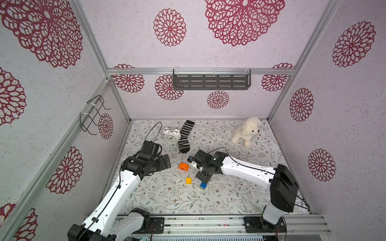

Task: Assemble an ice cream with lego
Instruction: Pick up the lego brick from the center of the board.

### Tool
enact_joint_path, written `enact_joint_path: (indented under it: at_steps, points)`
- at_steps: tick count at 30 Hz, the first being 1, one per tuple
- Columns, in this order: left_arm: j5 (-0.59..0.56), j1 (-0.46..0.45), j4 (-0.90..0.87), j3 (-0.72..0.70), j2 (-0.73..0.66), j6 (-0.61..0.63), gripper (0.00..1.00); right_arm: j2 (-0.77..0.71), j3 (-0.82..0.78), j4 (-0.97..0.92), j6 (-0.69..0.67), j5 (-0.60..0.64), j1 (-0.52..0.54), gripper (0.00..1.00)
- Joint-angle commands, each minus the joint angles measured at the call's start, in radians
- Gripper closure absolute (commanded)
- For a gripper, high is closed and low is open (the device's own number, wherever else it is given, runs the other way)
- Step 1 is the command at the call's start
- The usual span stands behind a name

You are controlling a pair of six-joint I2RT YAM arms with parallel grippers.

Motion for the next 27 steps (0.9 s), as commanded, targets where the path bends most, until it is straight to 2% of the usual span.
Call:
enact_joint_path:
  at_steps: [1,4,8,13,18,27]
  points:
    - [-0.021,-0.107,-0.025,0.009,0.052,-0.099,0.08,-0.118,-0.076,0.027,0.075,0.087,-0.081,0.35]
    - [-0.028,-0.204,0.004,0.005,0.108,-0.190,0.09,-0.193,-0.167,0.084,0.084,0.104,-0.120,0.36]
    - [-0.045,-0.292,0.054,0.008,0.210,-0.282,0.11,-0.270,-0.253,0.162,0.088,0.098,-0.160,0.37]
    - [-0.088,-0.384,0.067,0.096,0.416,-0.307,0.13,-0.323,-0.312,0.224,0.069,0.076,-0.187,0.38]
    - [-0.114,-0.414,0.024,0.190,0.604,-0.285,0.17,-0.346,-0.331,0.250,0.057,0.074,-0.214,0.40]
    - [-0.069,-0.423,0.087,0.189,0.702,-0.329,0.26,-0.397,-0.367,0.276,0.061,0.058,-0.248,0.43]
